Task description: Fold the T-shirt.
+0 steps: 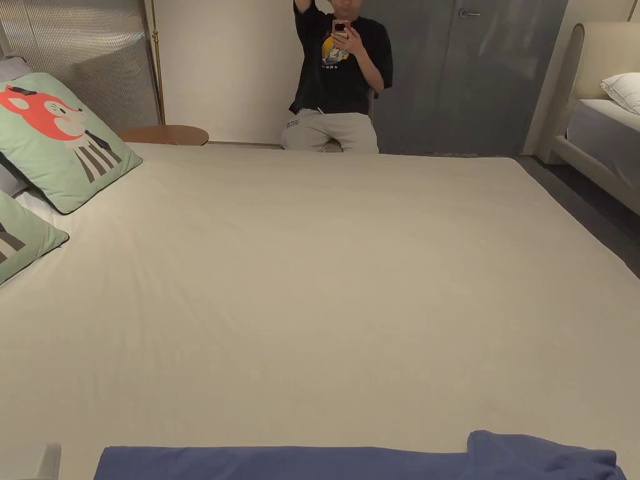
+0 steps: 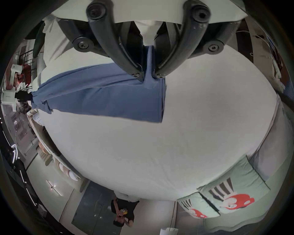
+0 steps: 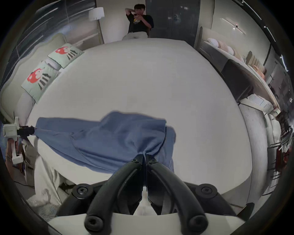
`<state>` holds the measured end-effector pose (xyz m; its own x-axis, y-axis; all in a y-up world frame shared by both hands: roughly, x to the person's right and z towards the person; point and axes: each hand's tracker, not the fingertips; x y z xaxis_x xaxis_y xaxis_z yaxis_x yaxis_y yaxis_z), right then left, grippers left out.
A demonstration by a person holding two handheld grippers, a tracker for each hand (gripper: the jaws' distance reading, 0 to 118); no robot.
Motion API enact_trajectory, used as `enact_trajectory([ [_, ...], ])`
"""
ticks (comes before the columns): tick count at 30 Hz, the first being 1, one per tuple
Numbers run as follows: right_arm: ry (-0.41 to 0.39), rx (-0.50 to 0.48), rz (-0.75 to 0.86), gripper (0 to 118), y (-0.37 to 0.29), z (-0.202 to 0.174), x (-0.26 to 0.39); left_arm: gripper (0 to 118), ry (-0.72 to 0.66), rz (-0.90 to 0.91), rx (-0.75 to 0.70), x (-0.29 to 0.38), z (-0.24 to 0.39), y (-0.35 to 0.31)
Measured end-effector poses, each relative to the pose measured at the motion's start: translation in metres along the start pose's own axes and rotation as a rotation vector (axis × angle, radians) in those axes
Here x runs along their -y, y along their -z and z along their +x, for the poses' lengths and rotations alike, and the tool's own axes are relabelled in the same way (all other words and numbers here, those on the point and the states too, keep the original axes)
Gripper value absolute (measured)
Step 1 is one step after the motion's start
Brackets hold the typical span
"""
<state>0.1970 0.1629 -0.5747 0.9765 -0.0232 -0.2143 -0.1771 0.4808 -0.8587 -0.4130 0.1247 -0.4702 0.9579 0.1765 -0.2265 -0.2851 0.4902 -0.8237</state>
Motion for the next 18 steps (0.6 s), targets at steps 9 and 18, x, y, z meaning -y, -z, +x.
enact_trajectory([
  [9, -0.016, 0.042, -0.046, 2, 0.029, -0.006, 0.026, 2, 0.0, 0.011, -0.022, 0.007, -0.002, 0.009],
  [18, -0.001, 0.098, 0.148, 107, 0.001, -0.015, 0.029, 107, 0.052, 0.178, -0.031, 0.003, 0.01, -0.03],
])
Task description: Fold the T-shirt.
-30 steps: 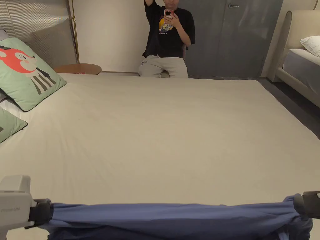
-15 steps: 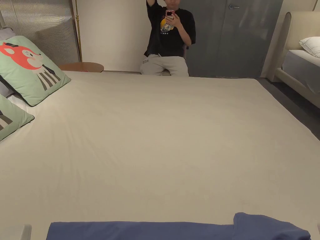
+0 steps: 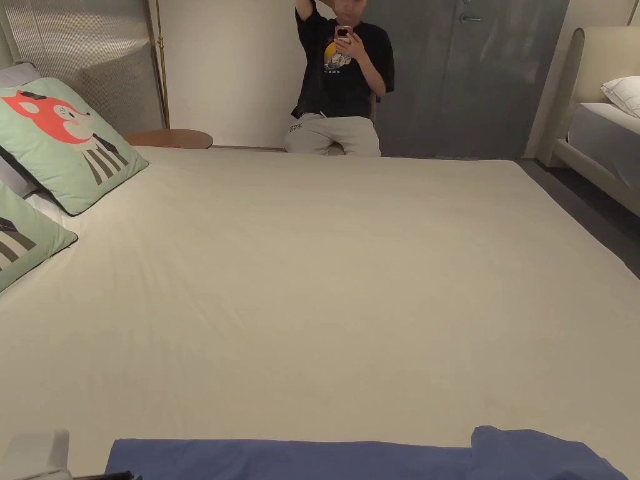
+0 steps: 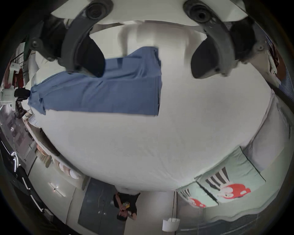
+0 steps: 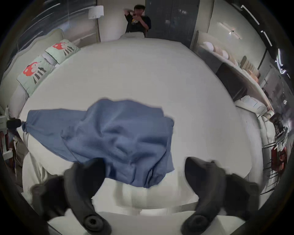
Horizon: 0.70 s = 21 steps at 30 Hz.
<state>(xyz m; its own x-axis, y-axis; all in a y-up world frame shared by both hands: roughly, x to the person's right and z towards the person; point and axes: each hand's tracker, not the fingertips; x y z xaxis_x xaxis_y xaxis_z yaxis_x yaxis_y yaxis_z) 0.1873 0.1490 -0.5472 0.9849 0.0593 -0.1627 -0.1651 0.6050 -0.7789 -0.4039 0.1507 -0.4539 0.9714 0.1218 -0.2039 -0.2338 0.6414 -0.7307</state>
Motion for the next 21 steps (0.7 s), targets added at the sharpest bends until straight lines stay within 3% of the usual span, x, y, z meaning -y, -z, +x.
enact_trajectory([
  [7, 0.118, 0.07, 0.407, 107, -0.046, -0.039, -0.027, 107, -0.052, 0.323, 0.035, -0.031, 0.032, -0.038],
  [8, 0.124, 0.081, 0.442, 106, -0.049, -0.048, -0.029, 105, -0.054, 0.346, 0.039, -0.033, 0.038, -0.042],
  [9, 0.133, 0.085, 0.468, 101, -0.051, -0.055, -0.031, 95, -0.051, 0.371, 0.047, -0.034, 0.042, -0.044],
  [11, 0.148, 0.091, 0.525, 78, -0.05, -0.069, -0.034, 63, -0.043, 0.397, 0.059, -0.035, 0.051, -0.046],
  [12, 0.147, 0.091, 0.538, 51, -0.05, -0.076, -0.035, 36, -0.04, 0.4, 0.062, -0.035, 0.054, -0.045],
  [14, 0.153, 0.084, 0.558, 9, -0.047, -0.087, -0.037, 3, -0.048, 0.414, 0.078, -0.034, 0.055, -0.044],
  [15, 0.162, 0.087, 0.568, 2, -0.047, -0.092, -0.037, 0, -0.058, 0.417, 0.086, -0.034, 0.056, -0.046],
  [21, 0.15, 0.065, 0.58, 1, -0.047, -0.111, -0.037, 0, -0.186, 0.344, 0.25, -0.033, 0.021, -0.03],
])
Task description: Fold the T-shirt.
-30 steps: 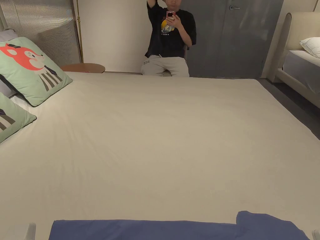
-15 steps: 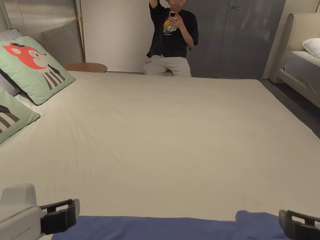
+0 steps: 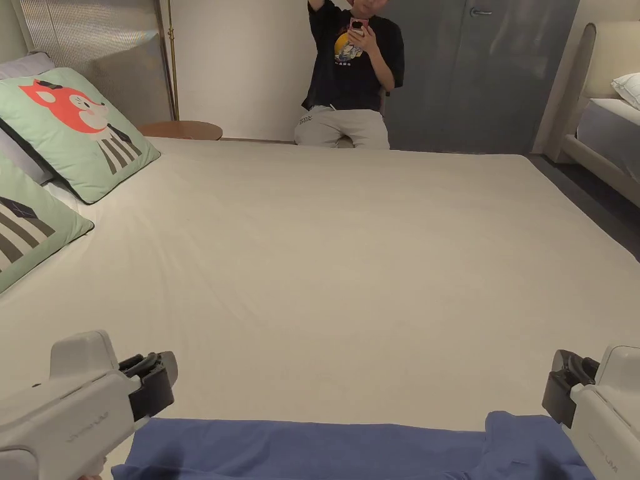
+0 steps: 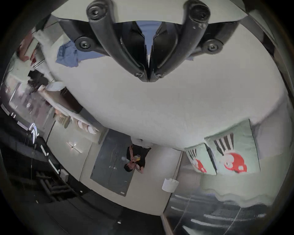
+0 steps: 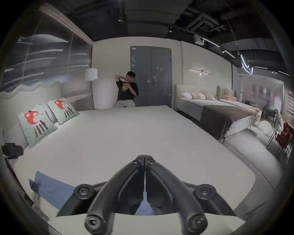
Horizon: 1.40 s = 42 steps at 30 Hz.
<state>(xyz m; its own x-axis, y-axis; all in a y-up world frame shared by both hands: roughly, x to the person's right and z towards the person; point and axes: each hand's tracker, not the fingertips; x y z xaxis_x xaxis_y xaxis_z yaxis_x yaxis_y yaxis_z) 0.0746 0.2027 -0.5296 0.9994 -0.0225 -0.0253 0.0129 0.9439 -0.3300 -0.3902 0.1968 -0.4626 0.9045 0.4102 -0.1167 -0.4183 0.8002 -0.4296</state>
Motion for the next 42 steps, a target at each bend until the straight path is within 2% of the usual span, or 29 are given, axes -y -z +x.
enact_trajectory([
  [4, 0.003, -0.015, 0.007, 1, -0.002, -0.006, 0.005, 1, -0.209, -0.019, 0.229, -0.003, -0.054, -0.002],
  [5, 0.006, -0.014, 0.009, 1, -0.005, -0.008, 0.005, 7, -0.253, -0.056, 0.287, -0.005, -0.072, 0.0],
  [6, 0.006, -0.014, 0.009, 1, -0.006, -0.01, 0.005, 31, -0.295, -0.112, 0.339, -0.006, -0.09, 0.003],
  [8, 0.004, -0.008, 0.01, 1, -0.007, -0.014, 0.006, 92, -0.324, -0.187, 0.359, -0.002, -0.127, 0.011],
  [9, 0.001, -0.012, 0.009, 1, -0.009, -0.017, 0.006, 112, -0.314, -0.219, 0.341, 0.001, -0.138, 0.015],
  [10, 0.001, -0.012, 0.007, 1, -0.009, -0.019, 0.007, 108, -0.301, -0.25, 0.306, 0.005, -0.147, 0.019],
  [11, 0.004, -0.012, 0.002, 1, -0.009, -0.021, 0.008, 108, -0.295, -0.248, 0.258, 0.009, -0.156, 0.019],
  [14, -0.002, -0.017, -0.016, 1, -0.01, -0.031, 0.01, 108, -0.332, -0.326, 0.239, 0.025, -0.159, 0.021],
  [16, -0.006, -0.022, -0.029, 1, -0.009, -0.037, 0.013, 108, -0.403, -0.365, 0.27, 0.035, -0.179, 0.04],
  [20, -0.023, -0.037, -0.048, 1, -0.01, -0.049, 0.013, 107, -0.477, -0.4, 0.377, 0.047, -0.179, 0.064],
  [22, -0.032, -0.047, -0.051, 1, -0.01, -0.053, 0.012, 100, -0.497, -0.399, 0.428, 0.049, -0.174, 0.075],
  [23, -0.035, -0.049, -0.051, 1, -0.01, -0.055, 0.011, 91, -0.504, -0.41, 0.437, 0.05, -0.172, 0.08],
  [25, -0.043, -0.055, -0.048, 1, -0.011, -0.057, 0.008, 60, -0.497, -0.439, 0.404, 0.057, -0.179, 0.095],
  [26, -0.045, -0.057, -0.046, 1, -0.011, -0.058, 0.007, 42, -0.462, -0.446, 0.363, 0.059, -0.179, 0.098],
  [27, -0.045, -0.058, -0.044, 1, -0.012, -0.059, 0.006, 14, -0.429, -0.444, 0.319, 0.06, -0.18, 0.1],
  [28, -0.046, -0.06, -0.041, 1, -0.013, -0.06, 0.004, 12, -0.42, -0.448, 0.261, 0.062, -0.147, 0.088],
  [30, -0.053, -0.064, -0.036, 1, -0.011, -0.06, 0.003, 11, -0.538, -0.444, 0.357, 0.063, -0.149, 0.079],
  [35, -0.046, -0.076, -0.025, 1, -0.015, -0.061, -0.002, 10, -0.456, -0.403, 0.261, 0.044, -0.132, 0.026],
  [36, -0.044, -0.078, -0.024, 1, -0.015, -0.061, -0.002, 10, -0.461, -0.39, 0.243, 0.033, -0.201, 0.051],
  [39, -0.033, -0.088, -0.026, 1, -0.014, -0.059, 0.001, 10, -0.472, -0.316, 0.143, 0.016, -0.232, 0.028],
  [42, -0.023, -0.098, -0.032, 1, -0.013, -0.057, 0.006, 10, -0.484, -0.269, 0.076, 0.006, -0.235, 0.004],
])
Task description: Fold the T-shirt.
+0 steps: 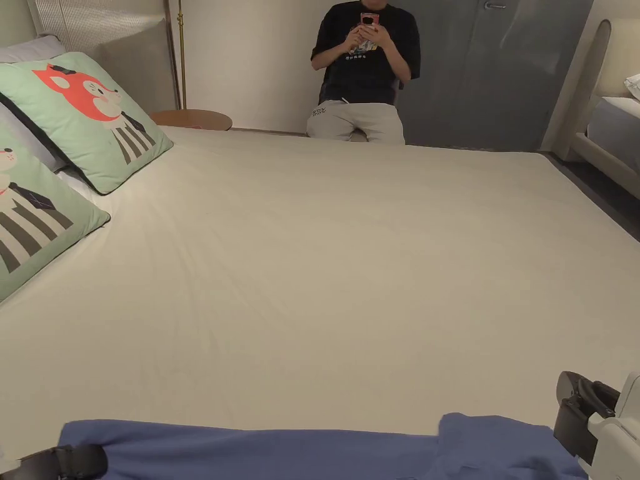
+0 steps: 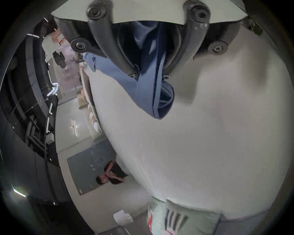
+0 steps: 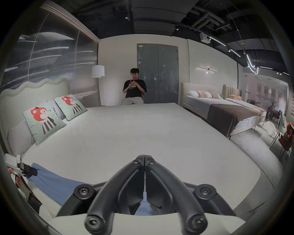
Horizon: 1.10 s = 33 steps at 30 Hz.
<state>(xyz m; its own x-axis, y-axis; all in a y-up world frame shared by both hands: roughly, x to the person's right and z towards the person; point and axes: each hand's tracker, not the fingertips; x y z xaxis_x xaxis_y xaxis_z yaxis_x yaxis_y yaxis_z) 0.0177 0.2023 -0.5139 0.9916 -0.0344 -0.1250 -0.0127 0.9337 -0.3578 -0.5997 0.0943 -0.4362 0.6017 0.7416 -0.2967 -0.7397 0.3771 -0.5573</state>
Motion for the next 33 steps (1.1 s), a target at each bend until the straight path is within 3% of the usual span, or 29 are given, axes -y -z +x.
enact_trajectory([
  [5, 0.023, -0.029, -0.006, 1, -0.001, 0.0, 0.002, 10, 0.12, -0.025, 0.072, 0.044, 0.094, -0.012],
  [6, 0.025, -0.032, -0.006, 1, -0.002, 0.001, 0.002, 10, 0.146, -0.04, 0.099, 0.034, 0.074, -0.001],
  [11, 0.049, -0.049, 0.003, 1, -0.007, 0.011, 0.004, 10, 0.284, -0.142, 0.178, 0.064, 0.141, 0.048],
  [15, 0.069, -0.038, 0.018, 1, -0.016, 0.026, 0.004, 10, 0.348, -0.243, 0.15, 0.108, 0.183, 0.103],
  [21, 0.101, -0.002, 0.03, 1, -0.023, 0.061, 0.008, 11, 0.432, -0.292, -0.007, 0.159, 0.212, 0.166],
  [23, 0.106, 0.008, 0.031, 1, -0.029, 0.059, 0.01, 26, 0.457, -0.269, -0.056, 0.171, 0.216, 0.169],
  [27, 0.125, 0.02, 0.027, 1, -0.031, 0.065, 0.014, 105, 0.353, -0.286, 0.124, 0.163, 0.217, 0.149],
  [31, 0.14, 0.011, 0.017, 1, -0.031, 0.063, 0.017, 109, 0.418, -0.073, 0.128, 0.157, 0.223, 0.114],
  [33, 0.143, -0.001, 0.013, 1, -0.031, 0.061, 0.019, 108, 0.434, 0.064, 0.036, 0.16, 0.222, 0.104],
])
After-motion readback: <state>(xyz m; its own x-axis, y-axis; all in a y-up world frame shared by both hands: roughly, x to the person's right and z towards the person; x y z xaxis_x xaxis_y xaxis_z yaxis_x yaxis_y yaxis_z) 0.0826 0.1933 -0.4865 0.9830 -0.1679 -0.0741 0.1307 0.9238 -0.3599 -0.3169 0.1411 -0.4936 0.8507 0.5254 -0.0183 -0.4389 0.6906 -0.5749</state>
